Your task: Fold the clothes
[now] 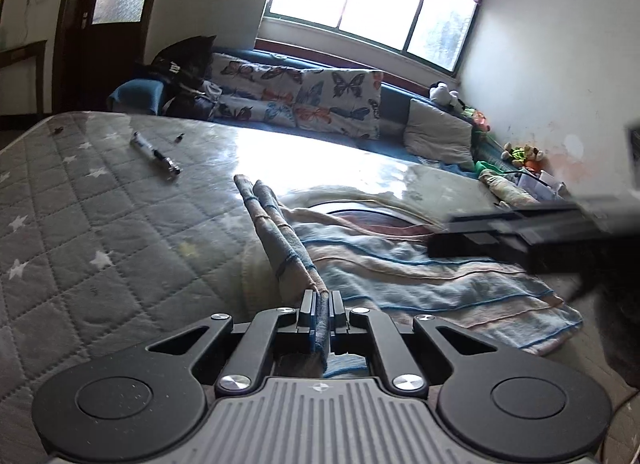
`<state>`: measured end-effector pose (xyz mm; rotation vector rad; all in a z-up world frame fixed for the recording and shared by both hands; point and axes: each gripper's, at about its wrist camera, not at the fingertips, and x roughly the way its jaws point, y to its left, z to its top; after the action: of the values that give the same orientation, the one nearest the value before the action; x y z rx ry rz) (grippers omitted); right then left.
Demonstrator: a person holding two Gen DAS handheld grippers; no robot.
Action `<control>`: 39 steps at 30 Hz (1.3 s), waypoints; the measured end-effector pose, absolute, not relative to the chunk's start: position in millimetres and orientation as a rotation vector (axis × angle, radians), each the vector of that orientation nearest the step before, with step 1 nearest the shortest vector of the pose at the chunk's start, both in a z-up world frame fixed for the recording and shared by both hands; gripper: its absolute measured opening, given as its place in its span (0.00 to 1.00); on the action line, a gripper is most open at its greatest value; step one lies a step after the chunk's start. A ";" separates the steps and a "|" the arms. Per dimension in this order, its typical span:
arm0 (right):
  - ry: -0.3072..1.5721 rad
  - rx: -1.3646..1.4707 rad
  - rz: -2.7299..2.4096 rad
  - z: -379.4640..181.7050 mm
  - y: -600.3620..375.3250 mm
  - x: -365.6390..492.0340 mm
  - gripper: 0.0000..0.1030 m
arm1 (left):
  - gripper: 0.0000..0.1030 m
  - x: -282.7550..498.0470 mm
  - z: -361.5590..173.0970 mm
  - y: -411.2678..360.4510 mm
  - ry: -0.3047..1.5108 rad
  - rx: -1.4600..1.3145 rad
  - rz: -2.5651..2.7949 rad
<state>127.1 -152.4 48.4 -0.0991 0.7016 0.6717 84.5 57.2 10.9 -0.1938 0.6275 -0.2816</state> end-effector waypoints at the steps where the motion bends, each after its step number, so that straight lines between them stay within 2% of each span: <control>1: 0.711 -0.084 0.682 50.2 -147.6 132.8 0.48 | 0.06 83.8 11.8 55.9 0.623 -0.191 -0.281; 16: 0.940 -0.052 0.733 10.8 -73.5 182.9 0.47 | 0.06 82.2 13.3 48.0 0.614 -0.175 -0.275; 18: 0.969 -0.050 0.726 5.9 -72.7 184.0 0.29 | 0.06 82.7 14.9 45.4 0.611 -0.172 -0.279; 20: 0.989 -0.036 0.707 2.5 -77.6 184.1 0.19 | 0.07 81.9 15.8 42.5 0.609 -0.168 -0.291; 23: 0.993 -0.006 0.695 2.0 -86.8 183.0 0.13 | 0.09 77.1 18.5 38.8 0.602 -0.160 -0.313; 25: 0.977 0.016 0.693 5.3 -96.9 180.6 0.12 | 0.14 71.9 22.5 36.1 0.586 -0.155 -0.340; 26: 0.969 0.027 0.691 7.0 -102.0 179.3 0.12 | 0.19 68.9 25.3 35.5 0.576 -0.153 -0.358; 27: 0.962 0.038 0.690 9.2 -107.3 178.2 0.11 | 0.31 65.9 28.1 34.9 0.566 -0.151 -0.376; 29: 0.949 0.060 0.688 14.2 -118.5 175.9 0.11 | 0.45 59.2 35.4 32.6 0.541 -0.143 -0.408; 33: 0.925 0.078 0.676 26.9 -141.8 171.3 0.09 | 0.63 48.5 49.8 27.6 0.493 -0.127 -0.445; 39: 0.902 0.101 0.628 51.0 -194.0 167.6 0.09 | 0.69 55.2 53.0 25.7 0.506 -0.152 -0.422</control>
<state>167.6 -194.0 51.0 0.1008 0.9021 0.6279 55.2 25.7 53.0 -0.1524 0.5065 -0.4218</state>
